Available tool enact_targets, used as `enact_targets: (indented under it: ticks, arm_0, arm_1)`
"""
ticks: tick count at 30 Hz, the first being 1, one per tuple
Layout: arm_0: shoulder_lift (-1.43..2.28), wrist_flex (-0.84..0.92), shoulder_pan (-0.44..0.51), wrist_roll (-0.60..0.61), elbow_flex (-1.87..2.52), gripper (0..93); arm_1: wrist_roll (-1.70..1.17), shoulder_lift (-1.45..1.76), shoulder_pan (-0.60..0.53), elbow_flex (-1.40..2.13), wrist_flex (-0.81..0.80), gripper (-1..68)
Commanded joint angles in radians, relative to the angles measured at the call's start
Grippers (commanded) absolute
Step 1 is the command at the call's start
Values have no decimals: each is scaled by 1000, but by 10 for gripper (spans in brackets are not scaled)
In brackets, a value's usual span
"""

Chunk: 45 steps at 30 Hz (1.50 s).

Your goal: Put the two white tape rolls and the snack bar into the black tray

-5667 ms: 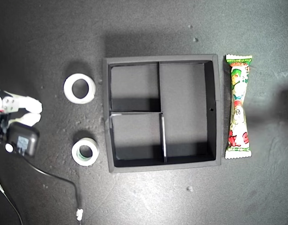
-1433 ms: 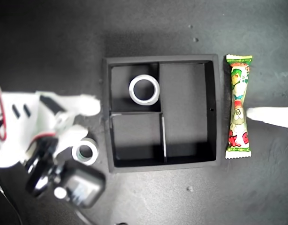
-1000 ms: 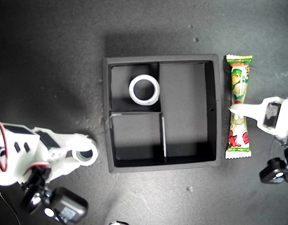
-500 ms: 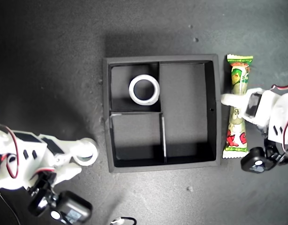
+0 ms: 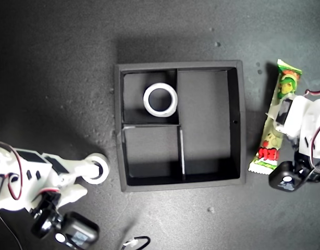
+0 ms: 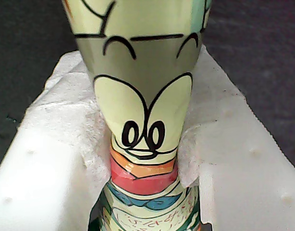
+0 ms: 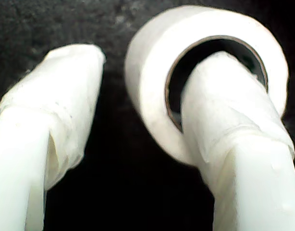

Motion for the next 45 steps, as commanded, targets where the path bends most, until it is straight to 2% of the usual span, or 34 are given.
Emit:
enact_targets:
  ticks: [1, 4, 7, 11, 15, 17, 20, 23, 27, 31, 37, 43, 45]
  arm_0:
    - [-14, -32, 2, 6, -14, 121]
    - [-43, -34, -3, 14, -29, 121]
    - [-97, -31, -5, 3, -52, 120]
    - [-209, -21, -26, -14, -94, 112]
    - [-242, -21, -61, -17, -89, 44]
    - [-227, -18, -84, 2, -80, 7]
    - [-189, 38, -120, 40, -91, 1]
    - [-121, 94, -143, 64, -92, 1]
    - [14, 166, -164, 97, -87, 1]
    - [121, 267, -187, 150, -153, 1]
    - [107, 382, -216, 245, -367, 1]
    - [-87, 397, -233, 377, -673, 1]
    - [-179, 396, -233, 403, -779, 1]
  arm_1:
    - [60, 23, -28, -172, 137, -5]
    - [221, 23, 6, -265, 156, -5]
    - [541, 23, 57, -360, 178, -4]
    - [793, 23, 58, -466, 163, -4]
    - [923, 25, 61, -511, 63, -5]
    - [839, 25, 63, -502, -67, -5]
    - [729, 23, 87, -454, -247, -5]
    - [489, 8, 91, -459, -367, -5]
    - [129, 3, 75, -439, -364, -5]
    - [-58, 3, 74, -314, -394, -5]
    - [-190, 2, 58, -144, -522, -4]
    - [-265, 2, 57, -17, -667, 0]
    - [-278, 2, 55, 9, -710, 22]
